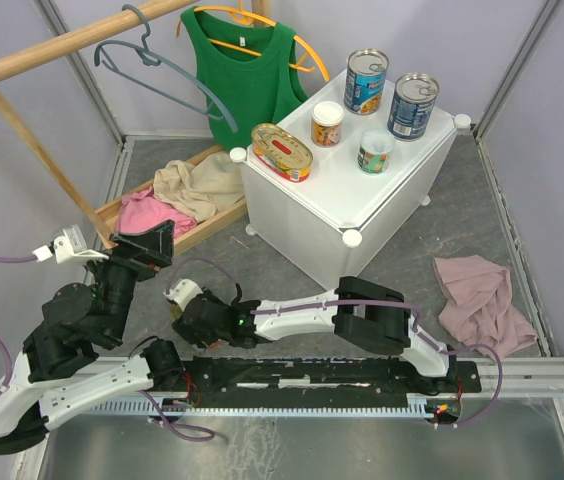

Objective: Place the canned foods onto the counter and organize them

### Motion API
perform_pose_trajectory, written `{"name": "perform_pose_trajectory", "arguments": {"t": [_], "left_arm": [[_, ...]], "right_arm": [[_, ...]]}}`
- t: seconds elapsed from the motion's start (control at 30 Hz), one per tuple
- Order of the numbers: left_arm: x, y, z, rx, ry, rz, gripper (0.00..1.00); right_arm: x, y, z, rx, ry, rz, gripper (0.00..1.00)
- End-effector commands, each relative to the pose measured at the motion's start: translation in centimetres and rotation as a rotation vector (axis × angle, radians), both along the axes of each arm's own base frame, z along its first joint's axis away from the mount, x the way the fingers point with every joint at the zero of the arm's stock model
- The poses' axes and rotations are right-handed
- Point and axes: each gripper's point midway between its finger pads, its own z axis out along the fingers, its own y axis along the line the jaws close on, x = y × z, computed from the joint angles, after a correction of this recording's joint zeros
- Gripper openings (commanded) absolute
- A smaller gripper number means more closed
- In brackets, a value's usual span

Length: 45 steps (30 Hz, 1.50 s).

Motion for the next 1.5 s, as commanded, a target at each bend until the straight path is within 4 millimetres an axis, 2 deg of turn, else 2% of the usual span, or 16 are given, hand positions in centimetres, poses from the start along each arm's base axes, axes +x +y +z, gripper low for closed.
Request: {"name": "perform_pose_trajectory", "arguments": {"t": [0.0, 0.17, 0.27, 0.5, 0.77, 1.1, 1.47], "left_arm": [[-0.1, 0.2, 1.1, -0.026, -0.021, 0.002, 0.99], [0.1, -0.3, 1.0, -0.026, -0.015, -0.002, 0.99], [0.2, -0.4, 1.2, -0.03, -0.017, -0.002, 0.99], [0.6, -1.4, 0.7, -0.028, -0.009, -0.013, 0.99], [0.7, -1.6, 1.0, -0.024, -0.016, -0.016, 0.99], [0.5, -1.1, 0.8, -0.03, -0.021, -0.008, 0.99], [0.6, -1.2, 0.5, -0.026, -0.017, -0.003, 0.99]], "right_arm": [[0.1, 0.3, 1.6, 0.046, 0.011, -0.004, 0.29], [0.3, -0.5, 2.9, 0.049, -0.012, 0.0, 0.08], [0.5, -1.2, 3.7, 0.039, -0.039, 0.009, 0.01], [0.7, -2.9, 6.6, 0.046, -0.081, 0.018, 0.01], [0.6, -5.7, 9.6, 0.057, -0.102, 0.005, 0.01], [0.4, -7.8, 11.7, 0.061, -0.122, -0.008, 0.01], [-0.1, -10.9, 15.5, 0.106, -0.139, -0.01, 0.01]]}}
